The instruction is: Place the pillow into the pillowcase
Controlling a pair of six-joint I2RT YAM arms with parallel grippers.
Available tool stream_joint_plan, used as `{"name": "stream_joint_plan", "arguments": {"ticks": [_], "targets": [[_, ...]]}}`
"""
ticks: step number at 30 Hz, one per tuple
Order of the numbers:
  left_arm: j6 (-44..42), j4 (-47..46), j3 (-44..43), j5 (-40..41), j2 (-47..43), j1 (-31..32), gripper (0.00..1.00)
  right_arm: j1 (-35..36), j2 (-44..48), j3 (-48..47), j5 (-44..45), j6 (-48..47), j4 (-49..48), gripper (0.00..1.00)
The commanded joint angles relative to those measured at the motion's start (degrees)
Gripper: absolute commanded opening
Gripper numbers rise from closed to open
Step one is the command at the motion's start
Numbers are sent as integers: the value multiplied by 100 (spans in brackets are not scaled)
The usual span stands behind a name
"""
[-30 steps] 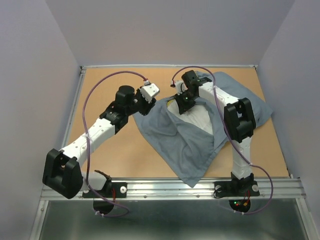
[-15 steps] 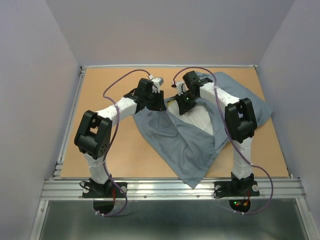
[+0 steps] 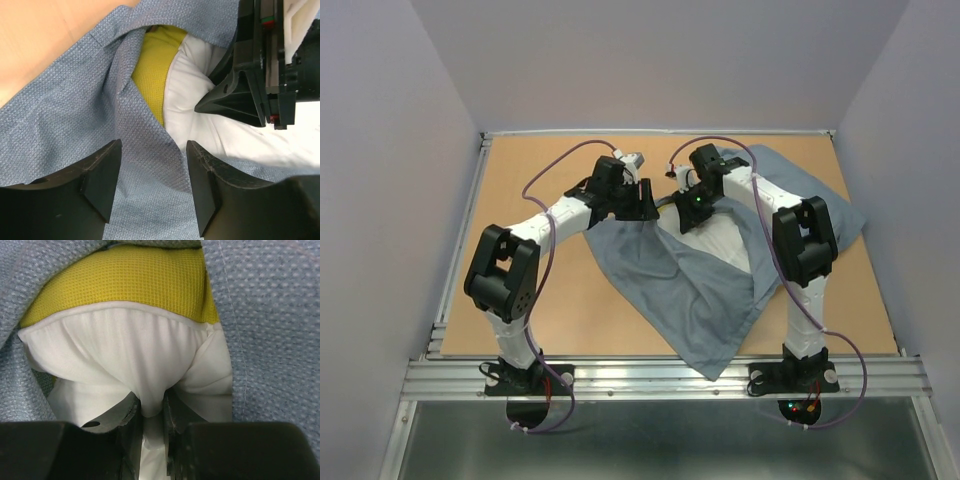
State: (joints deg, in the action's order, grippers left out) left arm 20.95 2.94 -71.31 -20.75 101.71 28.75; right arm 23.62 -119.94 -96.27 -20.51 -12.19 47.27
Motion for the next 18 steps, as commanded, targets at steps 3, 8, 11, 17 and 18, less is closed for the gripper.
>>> {"name": "stream_joint_plan", "arguments": {"ticks": [3, 8, 11, 17, 18], "targets": [[58, 216, -279, 256, 24, 51, 66, 11, -73, 302, 135, -30, 564, 15], [-20, 321, -234, 378, 191, 235, 64, 11, -65, 310, 153, -29, 556, 15], [-74, 532, -375, 529, 428, 306, 55, 11, -73, 328, 162, -38, 556, 15], [-354, 664, -550, 494, 377, 210, 8, 11, -38, 460, 197, -73, 556, 15], [-390, 664, -594, 284, 315, 105, 1, 11, -12, 495, 188, -82, 547, 15]]}}
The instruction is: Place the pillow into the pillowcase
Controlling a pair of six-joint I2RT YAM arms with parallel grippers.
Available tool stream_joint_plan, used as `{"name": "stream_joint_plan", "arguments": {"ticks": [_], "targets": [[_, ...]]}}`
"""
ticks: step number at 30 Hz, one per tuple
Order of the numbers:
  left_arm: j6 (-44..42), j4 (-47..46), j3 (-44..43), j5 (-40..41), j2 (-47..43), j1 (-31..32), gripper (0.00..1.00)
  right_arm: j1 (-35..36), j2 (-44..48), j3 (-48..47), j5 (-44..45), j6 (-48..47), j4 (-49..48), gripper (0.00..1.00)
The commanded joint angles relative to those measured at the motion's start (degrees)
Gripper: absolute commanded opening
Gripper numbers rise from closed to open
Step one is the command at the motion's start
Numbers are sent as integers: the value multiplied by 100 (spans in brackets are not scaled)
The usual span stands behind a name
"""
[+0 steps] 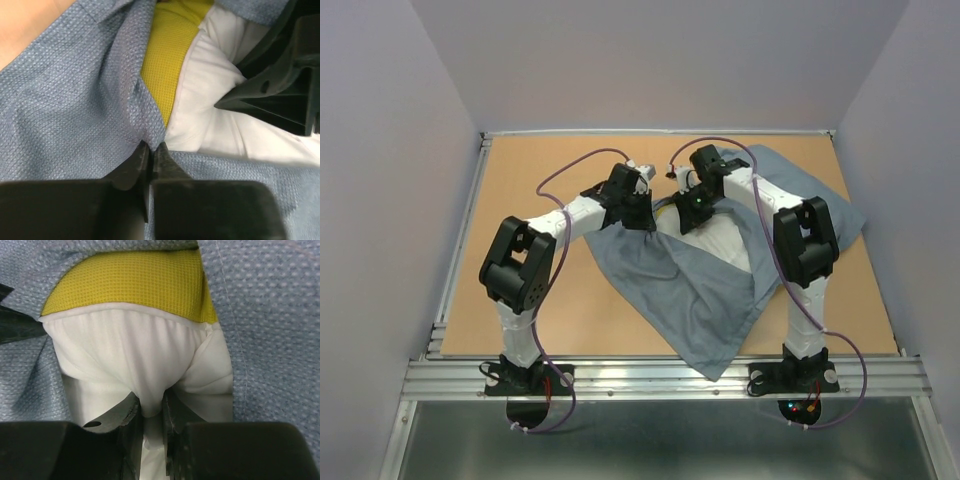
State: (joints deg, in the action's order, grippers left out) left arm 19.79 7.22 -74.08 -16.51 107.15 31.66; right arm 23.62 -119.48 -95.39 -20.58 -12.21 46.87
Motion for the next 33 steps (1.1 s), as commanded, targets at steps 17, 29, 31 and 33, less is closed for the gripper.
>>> {"name": "stream_joint_plan", "arguments": {"ticks": [17, 29, 31, 33], "targets": [[-372, -8, -1970, -2190, -1065, -872, 0, 11, -75, 726, 829, 262, 147, 13], [-582, 201, -2445, -2769, -784, -1347, 0, 11, -93, -390, 207, 728, 120, 16], [-704, 218, -2523, -2918, -688, -1364, 0, 11, -93, -1116, -260, 947, 147, 22], [-749, 314, -2716, -2963, -477, -1460, 0, 20, -84, -1663, -744, 1062, 260, 27]]}}
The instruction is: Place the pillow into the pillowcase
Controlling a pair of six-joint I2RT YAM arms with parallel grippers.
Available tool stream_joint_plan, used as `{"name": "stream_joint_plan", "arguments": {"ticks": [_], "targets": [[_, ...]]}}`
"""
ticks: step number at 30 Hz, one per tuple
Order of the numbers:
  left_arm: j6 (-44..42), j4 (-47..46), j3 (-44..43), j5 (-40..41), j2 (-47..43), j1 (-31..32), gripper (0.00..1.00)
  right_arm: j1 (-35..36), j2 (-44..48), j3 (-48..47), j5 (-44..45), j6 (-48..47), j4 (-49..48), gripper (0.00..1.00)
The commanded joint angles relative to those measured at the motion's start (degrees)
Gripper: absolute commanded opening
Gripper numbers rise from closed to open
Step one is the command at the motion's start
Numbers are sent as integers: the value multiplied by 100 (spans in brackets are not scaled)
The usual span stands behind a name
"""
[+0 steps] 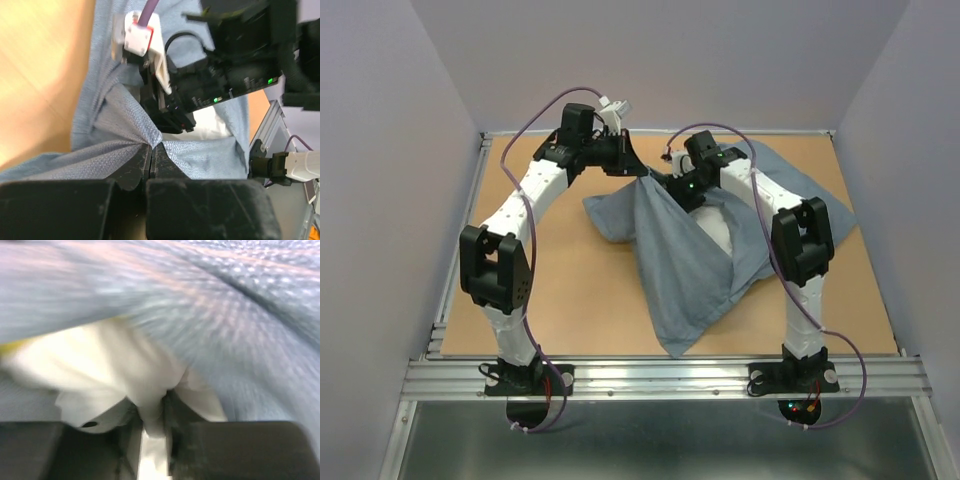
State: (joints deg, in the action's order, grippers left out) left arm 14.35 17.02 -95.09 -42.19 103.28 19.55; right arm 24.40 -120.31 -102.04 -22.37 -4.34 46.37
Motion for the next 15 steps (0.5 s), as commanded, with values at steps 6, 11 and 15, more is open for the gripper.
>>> {"name": "stream_joint_plan", "arguments": {"ticks": [6, 11, 15], "targets": [[-450, -533, -634, -404, 60, -636, 0, -58, 349, -2075, 748, -197, 768, 43], [-889, -217, -739, -263, 209, -751, 0, -85, 964, -1137, 1904, -638, 795, 44], [-1031, -303, -774, -350, 402, -681, 0, -146, 1536, -774, 1561, -639, 724, 51]]}}
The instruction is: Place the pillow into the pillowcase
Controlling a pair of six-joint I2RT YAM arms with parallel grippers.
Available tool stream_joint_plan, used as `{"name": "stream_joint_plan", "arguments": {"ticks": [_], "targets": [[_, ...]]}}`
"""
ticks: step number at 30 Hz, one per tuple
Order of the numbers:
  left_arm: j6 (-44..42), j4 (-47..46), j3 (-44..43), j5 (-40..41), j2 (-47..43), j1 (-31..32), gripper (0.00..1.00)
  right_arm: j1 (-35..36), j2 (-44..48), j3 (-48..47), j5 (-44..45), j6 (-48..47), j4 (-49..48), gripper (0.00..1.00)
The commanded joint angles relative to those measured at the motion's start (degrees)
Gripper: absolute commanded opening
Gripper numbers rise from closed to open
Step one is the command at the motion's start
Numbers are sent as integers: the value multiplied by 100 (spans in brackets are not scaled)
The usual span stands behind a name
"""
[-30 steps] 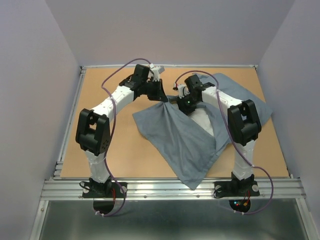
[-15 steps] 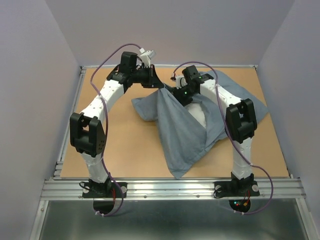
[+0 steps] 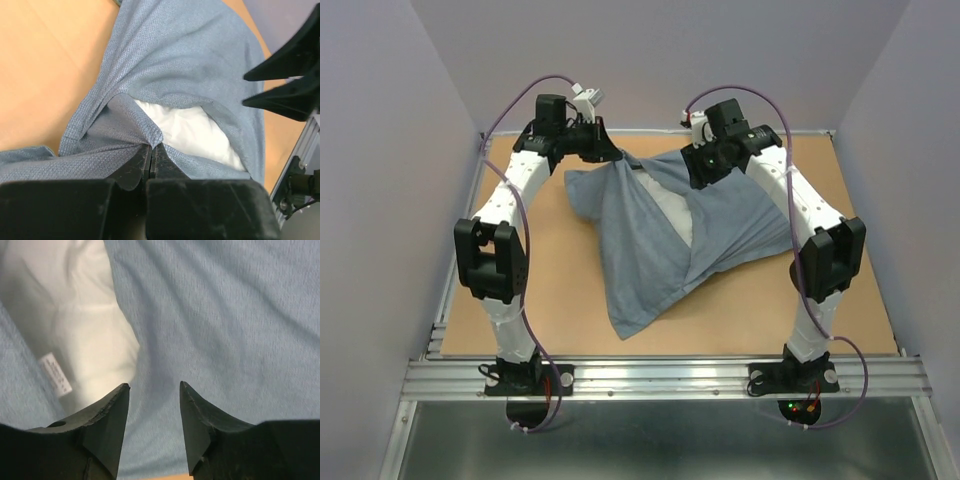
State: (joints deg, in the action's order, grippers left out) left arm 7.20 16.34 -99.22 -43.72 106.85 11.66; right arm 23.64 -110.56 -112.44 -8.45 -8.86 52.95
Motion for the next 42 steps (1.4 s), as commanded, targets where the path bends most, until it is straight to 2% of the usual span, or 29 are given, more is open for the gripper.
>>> {"name": "stream_joint_plan", "arguments": {"ticks": [1, 2, 4, 5, 7, 10, 14, 19, 22, 23, 24, 25, 27, 31, 34, 35, 36, 37, 38, 40, 42], "targets": [[-220, -306, -387, -215, 108, 178, 0, -96, 623, 310, 142, -116, 58, 54], [-184, -394, -449, -259, 256, 379, 2, -175, 659, 328, 81, -98, 58, 56], [-114, -491, -563, -225, 406, 600, 21, -245, 589, 355, 89, -63, 49, 58], [17, -604, -607, -224, 459, 653, 33, -289, 536, 355, -59, -46, 66, 58], [150, -684, -747, -259, 530, 618, 45, -369, 387, 346, -200, -1, 67, 58], [-17, -571, -599, 143, 241, 364, 81, -369, 115, 337, -701, 68, 58, 58], [-157, -159, 199, 601, -365, 30, 83, -360, -307, 302, -1132, 201, 58, 58], [-333, -95, 1974, 1050, -1279, 20, 81, -334, -545, 363, -1686, 376, -12, 57], [-298, -148, 2652, 1059, -1421, 29, 72, -255, -668, 478, -1424, 377, -144, 55], [-272, -166, 2767, 1050, -1430, 29, 70, -254, -738, 469, -1318, 377, -153, 49], [-246, -227, 2950, 963, -1439, 64, 67, -254, -887, 443, -1204, 377, -145, 32], [-237, -262, 3004, 954, -1447, 82, 65, -254, -905, 416, -1177, 359, -144, 21], [-193, -359, 3110, 892, -1456, 196, 61, -255, -836, 329, -1290, 376, -127, 2], [-96, -832, 2962, 839, -1281, 652, 53, -254, -213, 56, -1729, 438, -65, 1], [-8, -1202, 2549, 865, -799, 1083, 43, -254, 350, 38, -2353, 420, -92, 1], [-26, -1255, 2409, 883, -632, 1180, 39, -254, 421, 12, -2537, 447, -74, 1], [-69, -1247, 2233, 901, -256, 1276, 26, -254, 482, 21, -2887, 473, -92, 0], [-105, -1230, 1875, 936, -78, 1329, 22, -246, 518, 12, -3073, 491, -109, 1], [-61, -1186, 1715, 1093, 263, 1330, 15, -202, 510, 12, -3371, 569, -135, 1], [-122, -897, 1215, 1330, 511, 1042, 6, -71, 448, 47, -3374, 622, -249, 1], [-236, -834, 1028, 1541, 557, 717, 6, 61, 238, 196, -3199, 526, -346, 1]]}}
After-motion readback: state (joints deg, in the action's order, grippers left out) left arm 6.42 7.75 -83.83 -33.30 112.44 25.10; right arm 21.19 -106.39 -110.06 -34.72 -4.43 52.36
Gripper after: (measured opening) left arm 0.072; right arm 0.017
